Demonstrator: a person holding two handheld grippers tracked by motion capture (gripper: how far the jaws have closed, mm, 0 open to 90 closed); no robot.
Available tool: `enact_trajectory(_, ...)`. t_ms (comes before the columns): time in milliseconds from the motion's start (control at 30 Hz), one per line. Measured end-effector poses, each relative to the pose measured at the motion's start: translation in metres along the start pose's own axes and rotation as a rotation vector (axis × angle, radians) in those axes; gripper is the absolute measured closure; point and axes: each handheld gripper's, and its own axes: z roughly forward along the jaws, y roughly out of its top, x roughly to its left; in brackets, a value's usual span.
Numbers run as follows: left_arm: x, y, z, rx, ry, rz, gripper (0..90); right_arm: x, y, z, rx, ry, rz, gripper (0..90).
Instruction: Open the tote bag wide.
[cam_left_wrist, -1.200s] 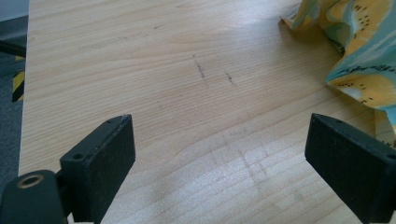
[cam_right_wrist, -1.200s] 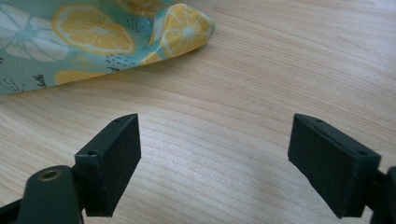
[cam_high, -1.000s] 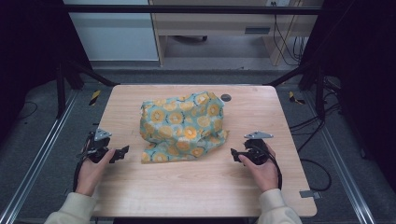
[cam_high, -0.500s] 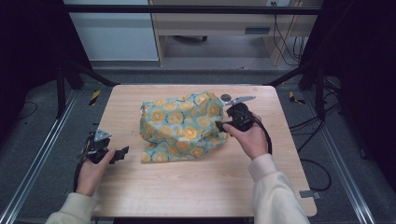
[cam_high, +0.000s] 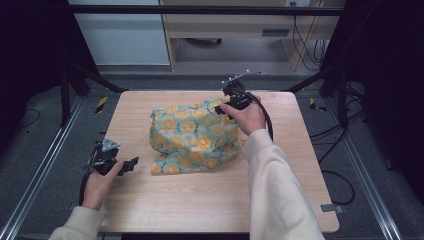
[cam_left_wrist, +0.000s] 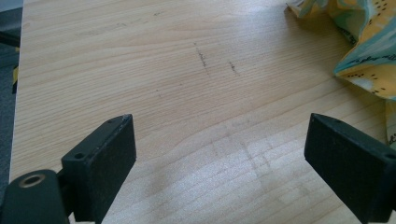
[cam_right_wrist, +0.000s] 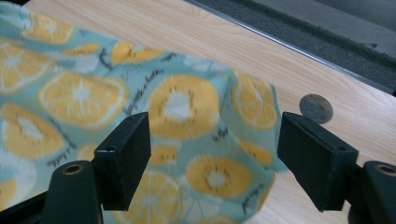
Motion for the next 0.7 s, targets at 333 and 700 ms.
enact_trajectory(333,-0.001,0.001,0.001,-0.003,-0.008,0.001,9.0,0.001,0.018,0.023,0.03,0.006,0.037,25.3)
enact_trajectory(700,-0.001,0.003,0.0,-0.011,-0.008,0.002,9.3,0.009,0.009,0.033,0.095,0.055,-0.031,86.7)
